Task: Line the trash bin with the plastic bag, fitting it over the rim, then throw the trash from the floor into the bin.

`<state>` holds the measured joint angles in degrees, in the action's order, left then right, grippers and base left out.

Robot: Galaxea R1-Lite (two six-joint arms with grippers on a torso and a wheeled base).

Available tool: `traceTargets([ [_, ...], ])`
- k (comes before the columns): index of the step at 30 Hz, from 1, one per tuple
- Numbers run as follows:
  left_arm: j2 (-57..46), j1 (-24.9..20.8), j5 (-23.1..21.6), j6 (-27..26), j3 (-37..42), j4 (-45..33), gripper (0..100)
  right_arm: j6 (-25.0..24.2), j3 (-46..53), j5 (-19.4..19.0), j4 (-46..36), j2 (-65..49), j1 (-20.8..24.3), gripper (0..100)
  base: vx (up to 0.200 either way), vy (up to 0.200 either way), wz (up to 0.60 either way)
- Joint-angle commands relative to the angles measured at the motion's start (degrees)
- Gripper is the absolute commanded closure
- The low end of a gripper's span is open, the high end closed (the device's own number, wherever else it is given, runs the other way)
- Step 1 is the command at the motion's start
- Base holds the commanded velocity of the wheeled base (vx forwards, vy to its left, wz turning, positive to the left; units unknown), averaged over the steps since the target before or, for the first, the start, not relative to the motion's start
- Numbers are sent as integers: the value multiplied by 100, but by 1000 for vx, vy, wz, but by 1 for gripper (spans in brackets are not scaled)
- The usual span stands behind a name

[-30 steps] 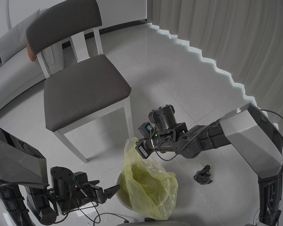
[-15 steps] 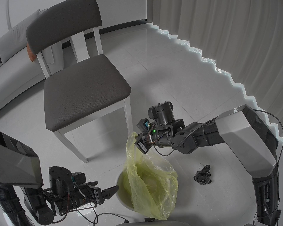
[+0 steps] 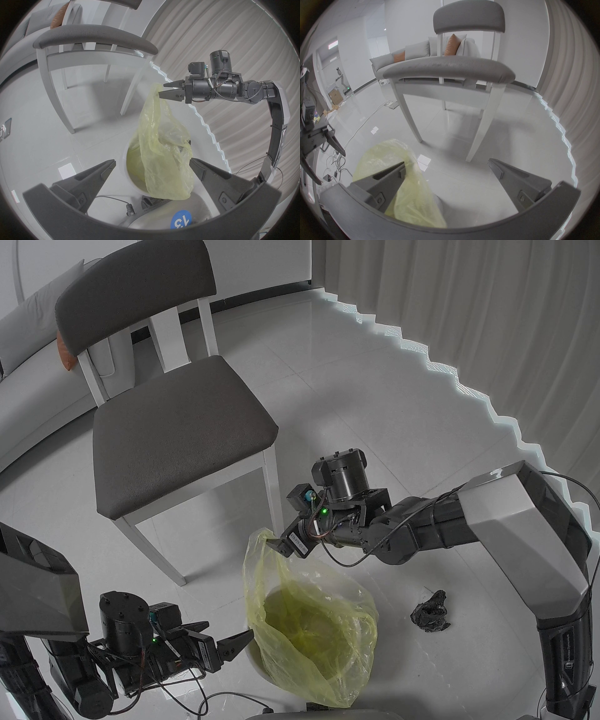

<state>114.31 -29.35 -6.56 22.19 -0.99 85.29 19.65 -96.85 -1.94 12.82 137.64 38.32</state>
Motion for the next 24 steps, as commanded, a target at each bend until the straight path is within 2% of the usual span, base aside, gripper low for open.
traceTargets([
  [1, -5, 35, 5, -13, 99, 173, 0, -32, 79, 27, 45, -308, -70, 0, 0, 0, 0],
  [7, 56, 70, -12, 5, 99, 357, 0, -84, 993, 167, 62, -774, -184, 0, 0, 0, 0],
  [17, 12, 18, -3, 5, 99, 357, 0, -190, 1195, 264, 1, -968, -246, 0, 0, 0, 0],
  [20, 12, 26, -3, 5, 99, 357, 0, -155, 1617, 238, -105, -1214, -263, 0, 0, 0, 0],
  [24, 170, 26, -3, -39, 99, 392, 0, 4, 2707, 220, -166, -1574, -254, 0, 0, 0, 0],
])
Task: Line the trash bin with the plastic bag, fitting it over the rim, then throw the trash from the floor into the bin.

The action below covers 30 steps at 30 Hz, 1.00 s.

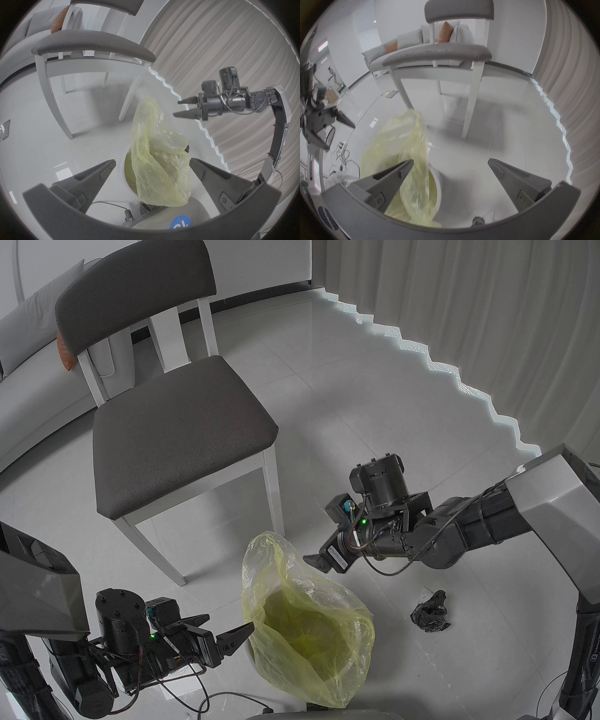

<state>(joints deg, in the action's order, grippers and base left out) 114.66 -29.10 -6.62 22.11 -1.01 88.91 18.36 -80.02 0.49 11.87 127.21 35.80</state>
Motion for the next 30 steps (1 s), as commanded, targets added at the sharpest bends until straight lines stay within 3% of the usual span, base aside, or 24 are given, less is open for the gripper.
traceTargets([
  [1, 161, -8, -6, -32, 101, 30, 0, 168, 1226, -22, -54, -557, -3, 0, 0, 0, 0],
  [8, 109, -17, 3, -5, 101, 22, 0, 194, 1850, 30, -36, -548, 164, 0, 0, 0, 0],
  [23, 91, -34, 3, 3, 101, -5, 0, 194, 1595, 39, 34, -126, 269, 0, 0, 0, 0],
  [30, -41, -105, 73, -5, 101, -40, 0, 502, 1384, 39, 87, 164, 155, 0, 0, 0, 0],
])
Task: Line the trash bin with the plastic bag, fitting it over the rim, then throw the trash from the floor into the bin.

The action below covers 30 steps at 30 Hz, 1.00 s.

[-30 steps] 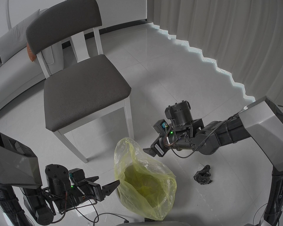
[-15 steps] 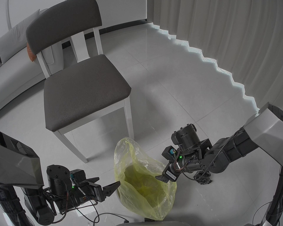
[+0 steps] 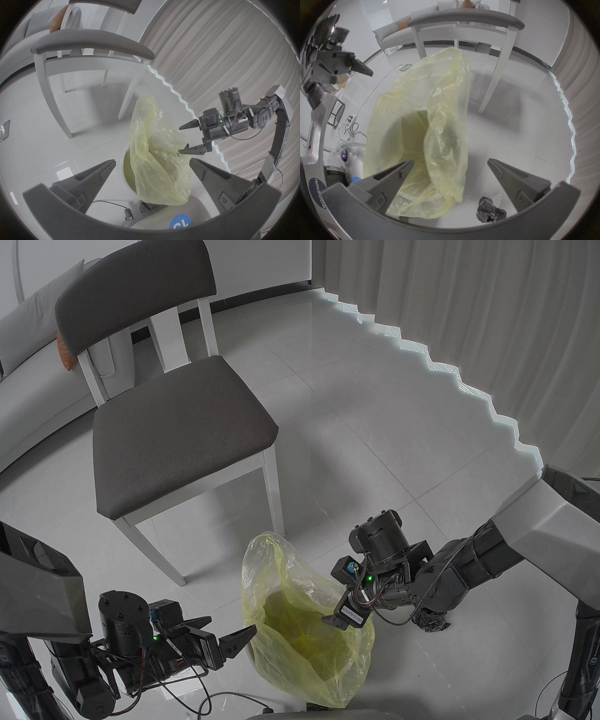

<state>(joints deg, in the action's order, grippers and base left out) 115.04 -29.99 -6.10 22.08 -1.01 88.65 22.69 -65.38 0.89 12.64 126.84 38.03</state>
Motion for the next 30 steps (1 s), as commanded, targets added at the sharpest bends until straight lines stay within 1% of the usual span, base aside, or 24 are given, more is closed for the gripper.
traceTargets([
  [1, -78, -16, 21, -2, 101, -14, 0, 78, -107, -1, 28, 244, -77, 100, 0, 0, 0],
  [7, -87, -16, 12, 16, 101, -23, 0, 25, -177, 34, 204, 394, -226, 100, 0, 0, 0],
  [13, -105, -95, 21, 16, 101, 21, 0, 16, -599, -54, 318, 420, -719, 100, 0, 0, 0],
  [16, -140, -95, 21, 16, 101, 12, 0, 16, -871, -63, 283, 552, -842, 100, 0, 0, 0],
  [18, -140, -95, 21, 16, 101, 12, 0, 16, -959, -71, 283, 640, -859, 100, 0, 0, 0],
  [22, -149, -104, 29, 16, 101, 3, 0, -45, -1337, -80, 318, 1273, -842, 100, 0, 0, 0],
  [30, -105, -121, 21, 16, 101, 12, 0, -89, -1627, -80, 335, 1958, -780, 100, 0, 0, 0],
])
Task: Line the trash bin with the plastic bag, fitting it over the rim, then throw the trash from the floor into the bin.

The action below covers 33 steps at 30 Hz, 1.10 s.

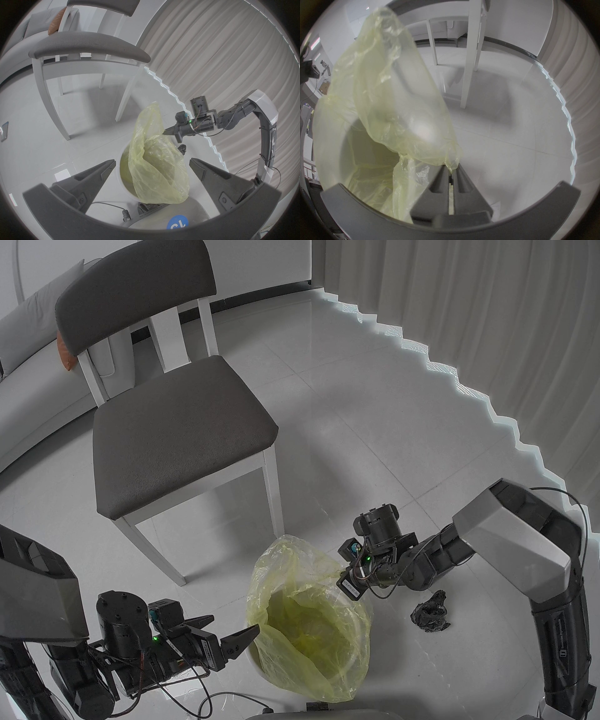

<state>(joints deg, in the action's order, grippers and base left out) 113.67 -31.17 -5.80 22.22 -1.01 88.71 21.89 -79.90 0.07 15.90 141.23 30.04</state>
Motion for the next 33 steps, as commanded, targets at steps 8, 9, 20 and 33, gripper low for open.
traceTargets([
  [8, 182, 15, -9, 1, 101, 50, 0, -54, -246, 10, 10, 573, 2, 100, 0, 0, 0],
  [9, 182, 15, -9, 1, 101, 50, 0, -54, -246, 10, 10, 573, 2, 100, 0, 0, 0],
  [20, 174, 6, -9, -25, 101, 129, 0, -71, 115, 10, 1, -122, 28, 0, 0, 0, 0],
  [33, 376, 50, 18, -51, -110, 129, 0, -71, 1169, 45, 10, -1291, 11, 0, 0, 0, 0],
])
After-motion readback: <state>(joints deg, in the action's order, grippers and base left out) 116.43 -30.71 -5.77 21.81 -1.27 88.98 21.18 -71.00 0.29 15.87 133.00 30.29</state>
